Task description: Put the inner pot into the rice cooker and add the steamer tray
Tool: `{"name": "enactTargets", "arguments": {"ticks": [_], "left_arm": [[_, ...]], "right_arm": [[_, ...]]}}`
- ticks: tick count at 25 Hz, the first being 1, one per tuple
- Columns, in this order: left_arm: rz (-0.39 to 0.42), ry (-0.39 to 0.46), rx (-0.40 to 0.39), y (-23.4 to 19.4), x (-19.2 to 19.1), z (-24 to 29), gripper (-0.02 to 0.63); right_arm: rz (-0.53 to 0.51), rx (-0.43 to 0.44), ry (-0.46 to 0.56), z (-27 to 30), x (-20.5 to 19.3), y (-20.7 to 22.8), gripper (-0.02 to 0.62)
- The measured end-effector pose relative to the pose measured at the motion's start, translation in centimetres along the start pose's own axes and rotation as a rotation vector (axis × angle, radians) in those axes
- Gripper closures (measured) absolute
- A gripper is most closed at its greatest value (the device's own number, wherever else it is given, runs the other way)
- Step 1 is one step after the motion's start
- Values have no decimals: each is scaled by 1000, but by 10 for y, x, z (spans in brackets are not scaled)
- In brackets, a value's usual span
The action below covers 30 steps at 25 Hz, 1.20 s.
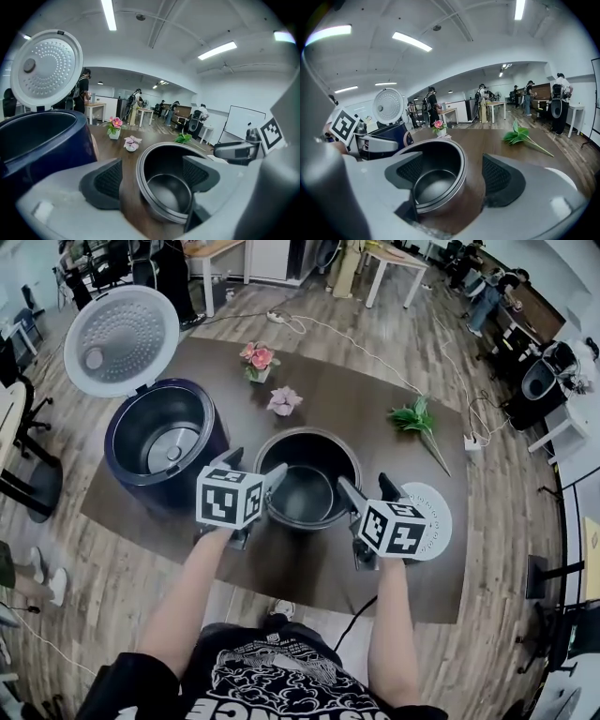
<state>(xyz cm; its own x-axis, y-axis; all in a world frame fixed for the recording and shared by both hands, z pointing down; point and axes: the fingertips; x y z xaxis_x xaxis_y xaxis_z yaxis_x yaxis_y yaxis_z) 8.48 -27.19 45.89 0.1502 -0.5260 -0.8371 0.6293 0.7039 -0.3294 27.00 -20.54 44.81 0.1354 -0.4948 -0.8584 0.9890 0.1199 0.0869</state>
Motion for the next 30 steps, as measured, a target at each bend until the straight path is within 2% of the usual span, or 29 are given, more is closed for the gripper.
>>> {"name": "enactTargets", "arguments": {"ticks": [6, 11, 14, 21, 26, 30], "left_arm": [[-87, -37, 24, -10, -20, 15, 204], [-148, -54, 24, -13, -34, 23, 232], [-188, -51, 15, -14, -41, 25, 268], [-188, -59, 26, -13, -43, 23, 397], [-200, -50, 55, -17, -44, 21, 438], [-246, -17, 76, -20, -44, 18, 472]], "right_arm": [[-5, 42, -81, 24, -18, 5, 231], [4, 69, -141, 39, -35, 6, 279], [6, 67, -159, 44, -41, 6, 317], [27, 97, -185, 52, -46, -1, 357], [11, 105, -198, 52, -48, -7, 414], [-29, 81, -202, 51, -48, -6, 425]]}}
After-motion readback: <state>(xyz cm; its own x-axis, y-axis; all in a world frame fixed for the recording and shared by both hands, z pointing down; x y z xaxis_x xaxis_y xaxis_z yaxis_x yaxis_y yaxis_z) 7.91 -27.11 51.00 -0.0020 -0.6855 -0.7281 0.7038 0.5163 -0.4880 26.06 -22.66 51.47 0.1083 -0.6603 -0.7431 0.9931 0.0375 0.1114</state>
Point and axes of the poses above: the fingertips, and each gripper's own axes: z forward along the fingers, y to its right, x out of its top, and after that the axes turned 12 degrees about -x, right-handed
